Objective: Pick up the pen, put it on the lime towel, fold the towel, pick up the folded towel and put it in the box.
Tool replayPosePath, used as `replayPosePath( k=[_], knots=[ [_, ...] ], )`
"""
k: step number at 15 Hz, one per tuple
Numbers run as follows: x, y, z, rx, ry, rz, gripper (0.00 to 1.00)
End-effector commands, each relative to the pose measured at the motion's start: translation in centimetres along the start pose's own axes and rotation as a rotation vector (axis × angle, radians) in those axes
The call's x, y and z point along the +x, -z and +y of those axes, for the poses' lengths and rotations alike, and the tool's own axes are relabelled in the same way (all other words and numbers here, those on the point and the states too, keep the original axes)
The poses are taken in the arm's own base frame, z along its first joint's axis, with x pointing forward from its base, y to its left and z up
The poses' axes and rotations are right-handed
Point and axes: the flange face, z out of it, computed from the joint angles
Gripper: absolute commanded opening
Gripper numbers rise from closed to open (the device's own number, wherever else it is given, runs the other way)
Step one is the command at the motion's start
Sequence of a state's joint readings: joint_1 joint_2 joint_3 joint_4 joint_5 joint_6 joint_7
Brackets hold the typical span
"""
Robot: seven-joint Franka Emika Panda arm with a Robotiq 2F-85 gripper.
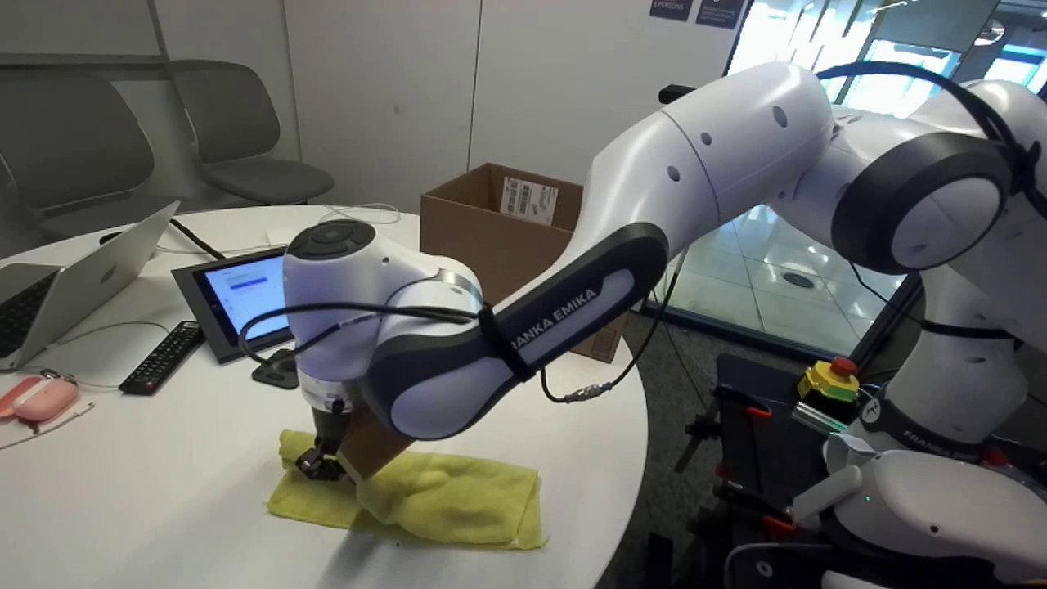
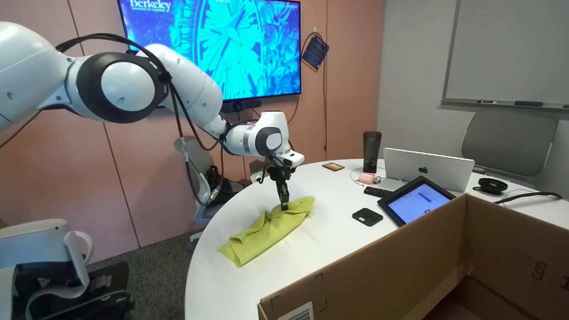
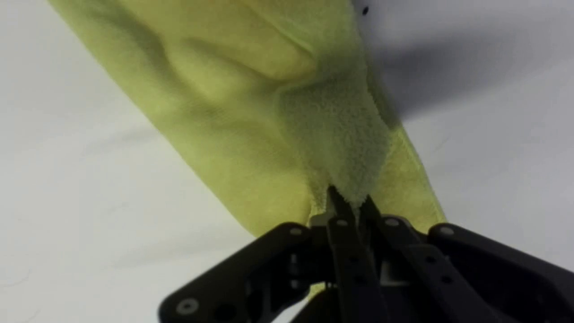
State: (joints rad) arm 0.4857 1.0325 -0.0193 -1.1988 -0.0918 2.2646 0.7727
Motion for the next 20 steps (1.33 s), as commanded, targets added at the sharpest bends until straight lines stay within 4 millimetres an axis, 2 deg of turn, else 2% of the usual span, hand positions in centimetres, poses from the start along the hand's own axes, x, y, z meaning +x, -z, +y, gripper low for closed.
replayPosePath(
  k=[1, 2, 3, 5, 9, 13, 15, 17, 20],
  knots=[
    [-2.6, -2.2, -2.3, -0.062, 0.035, 0.009, 0.03],
    [-3.2, -2.9, -2.6, -0.07, 0.045, 0.002, 0.03],
    [-3.7, -3.2, -2.9, -0.073, 0.052, -0.003, 0.25],
    [-4.1, -2.6, -2.9, -0.064, 0.062, -0.006, 0.36],
    [-4.6, 0.3, -2.3, -0.016, 0.093, -0.003, 0.68],
    [-6.0, 4.3, -0.2, 0.025, 0.153, -0.012, 0.98],
    [-6.8, 6.2, 1.1, 0.049, 0.184, -0.035, 1.0],
    [-7.7, 7.1, 2.7, 0.059, 0.156, -0.078, 1.0],
    [-8.8, 6.6, 5.2, 0.02, -0.024, -0.129, 1.0]
  ],
)
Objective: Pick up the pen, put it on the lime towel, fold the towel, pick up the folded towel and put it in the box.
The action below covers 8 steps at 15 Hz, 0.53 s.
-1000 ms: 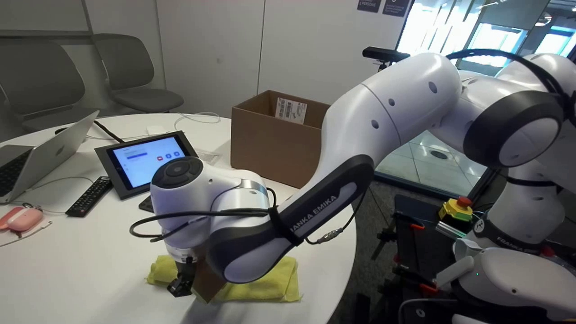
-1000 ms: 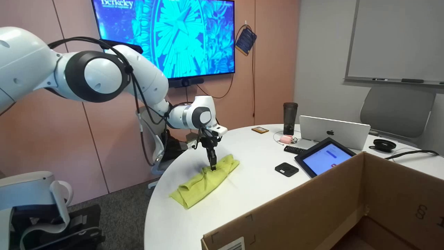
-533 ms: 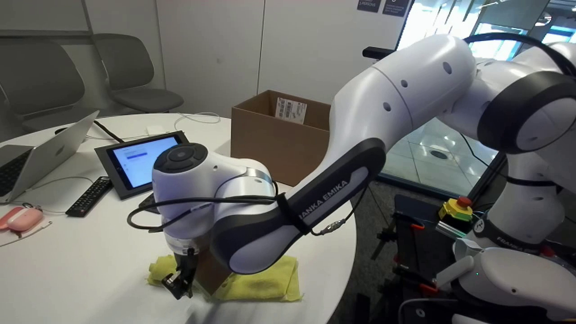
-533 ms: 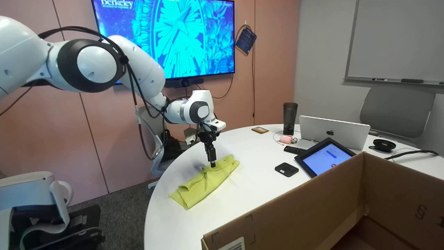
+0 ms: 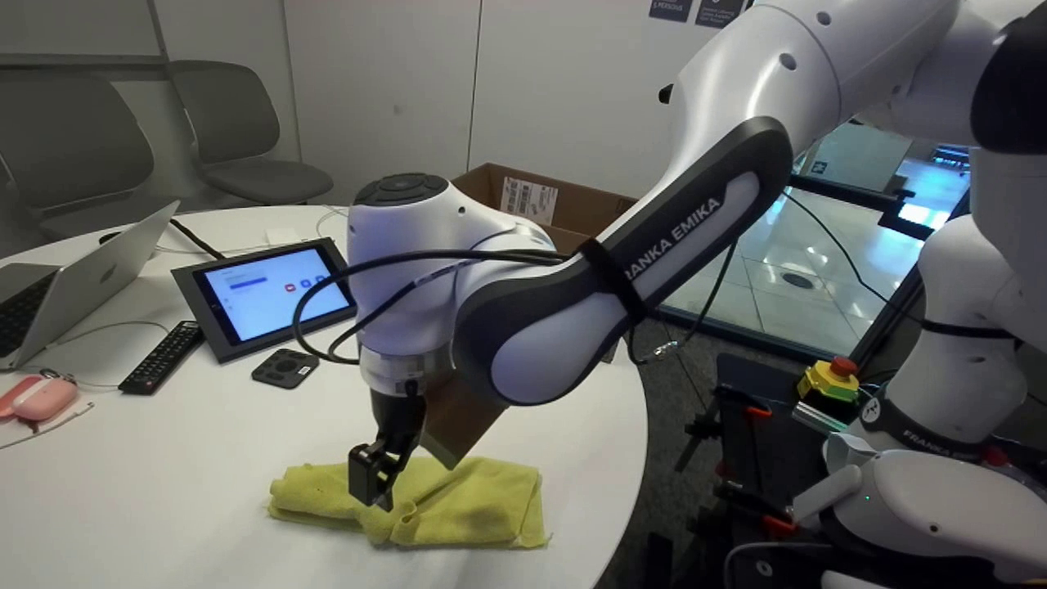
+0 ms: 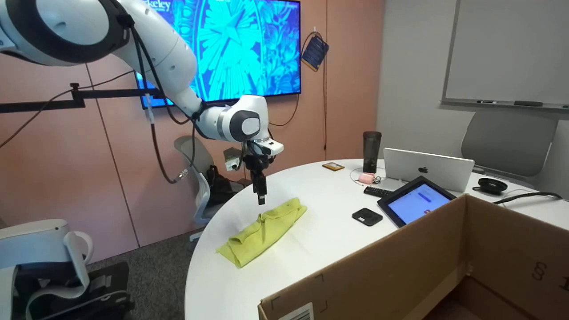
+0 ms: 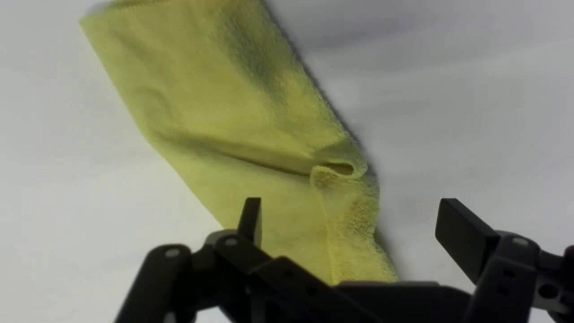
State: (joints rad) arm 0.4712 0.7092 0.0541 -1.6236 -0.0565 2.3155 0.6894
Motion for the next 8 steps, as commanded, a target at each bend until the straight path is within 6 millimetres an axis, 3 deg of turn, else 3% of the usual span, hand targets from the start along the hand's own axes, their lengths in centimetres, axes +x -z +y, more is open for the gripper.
replayPosePath(
  k=[1, 8],
  knots=[
    [-2.4, 0.1, 3.5, -0.015, -0.187, -0.055, 0.99],
    [-6.3, -4.3, 7.6, -0.051, -0.529, -0.213, 1.0]
  ],
)
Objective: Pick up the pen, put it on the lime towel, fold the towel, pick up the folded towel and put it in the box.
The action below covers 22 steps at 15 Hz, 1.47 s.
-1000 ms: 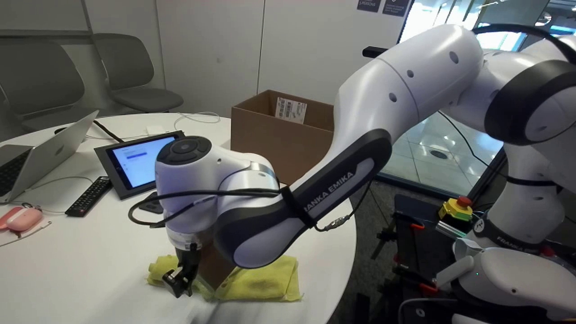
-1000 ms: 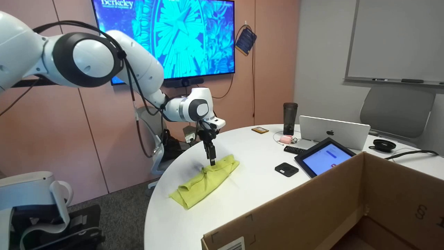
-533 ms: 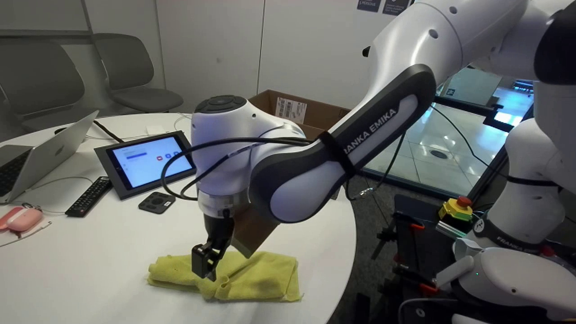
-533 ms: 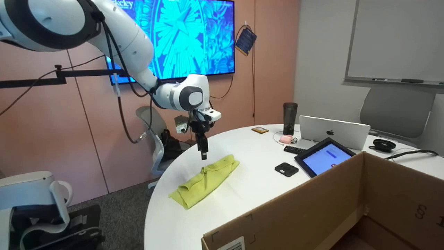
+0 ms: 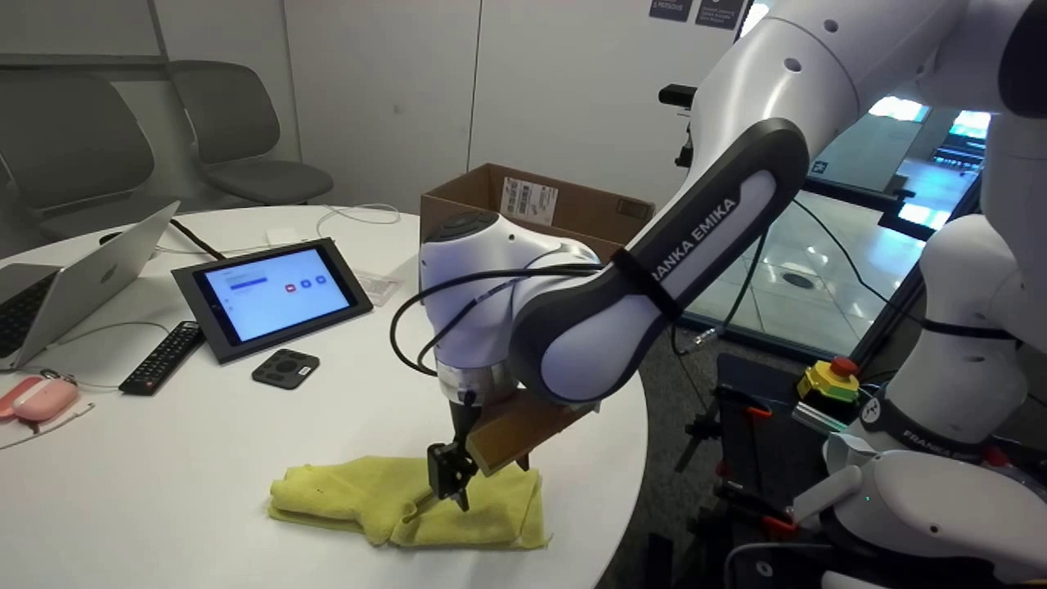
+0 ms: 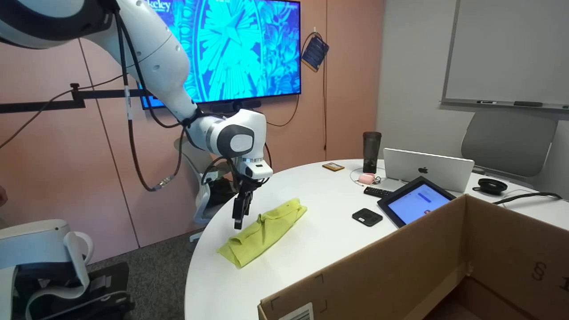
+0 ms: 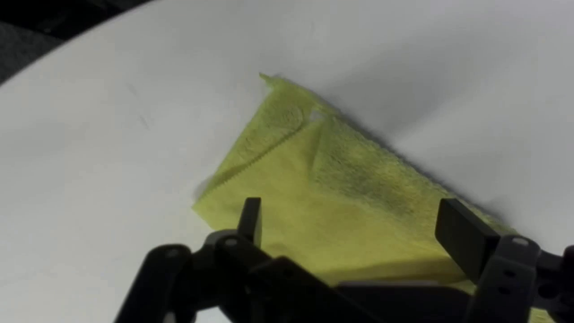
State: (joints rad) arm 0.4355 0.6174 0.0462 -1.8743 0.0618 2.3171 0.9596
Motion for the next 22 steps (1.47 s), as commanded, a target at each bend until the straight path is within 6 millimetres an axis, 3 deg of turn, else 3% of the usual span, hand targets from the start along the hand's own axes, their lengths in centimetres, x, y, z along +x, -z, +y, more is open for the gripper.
replayPosePath(
  k=[1, 10, 19, 21, 22],
  knots=[
    [-1.1, -1.3, 2.5, 0.008, -0.187, -0.071, 1.0],
    [-1.1, -5.4, 7.1, 0.057, -0.548, -0.198, 1.0],
    [-0.6, -8.4, 9.6, 0.097, -0.669, -0.149, 1.0],
    [-0.6, -8.6, 9.7, 0.099, -0.68, -0.141, 0.9],
    [-0.6, -8.7, 9.7, 0.099, -0.681, -0.134, 0.72]
  ],
)
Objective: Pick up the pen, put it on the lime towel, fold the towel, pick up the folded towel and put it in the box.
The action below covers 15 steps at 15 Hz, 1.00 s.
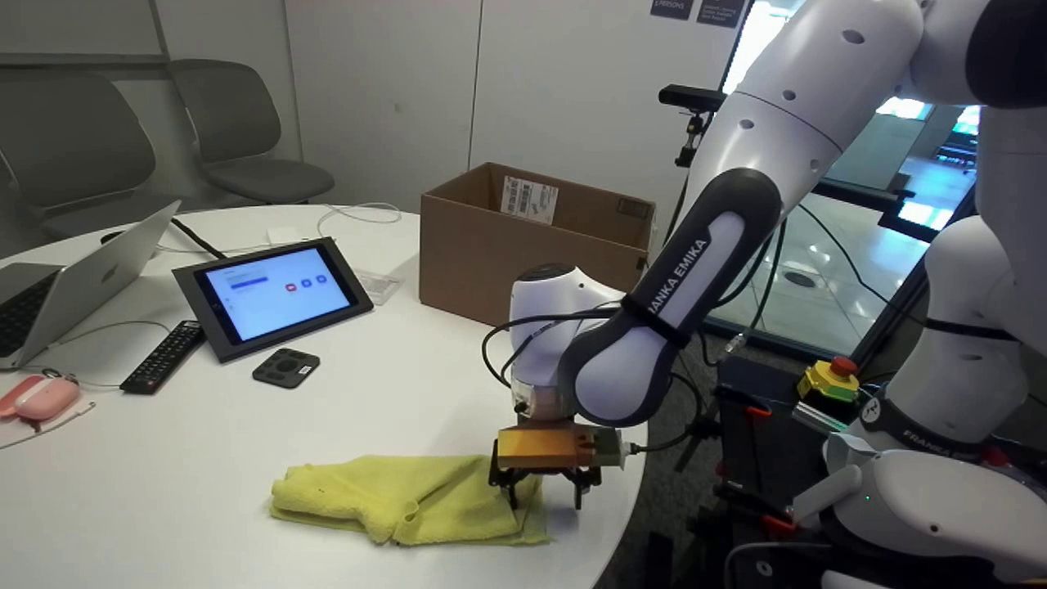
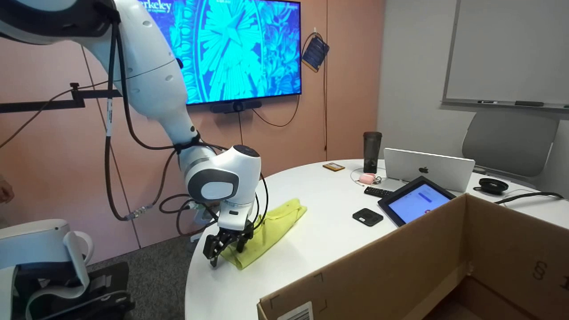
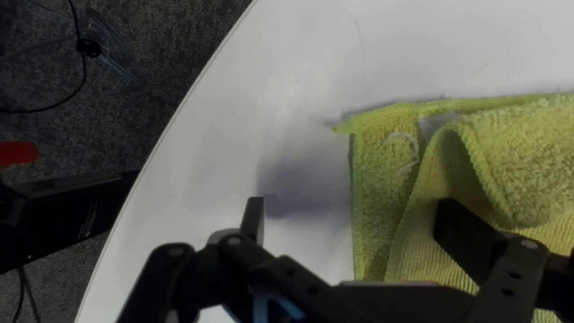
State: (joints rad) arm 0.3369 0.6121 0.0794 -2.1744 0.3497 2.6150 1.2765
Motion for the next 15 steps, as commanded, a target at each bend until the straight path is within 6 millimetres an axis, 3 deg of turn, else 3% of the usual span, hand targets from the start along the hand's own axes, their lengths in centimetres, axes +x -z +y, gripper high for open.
replayPosePath(
  k=[1, 9, 12, 15],
  knots=[
    [0.3, -0.1, 1.0, 0.023, -0.04, 0.005, 0.7],
    [0.7, 0.3, 1.9, 0.041, -0.07, 0.02, 0.08],
    [0.7, 0.9, 2.8, 0.047, -0.065, 0.021, 0.0],
    [0.7, 1.8, 3.9, 0.049, -0.045, 0.044, 0.04]
  ],
)
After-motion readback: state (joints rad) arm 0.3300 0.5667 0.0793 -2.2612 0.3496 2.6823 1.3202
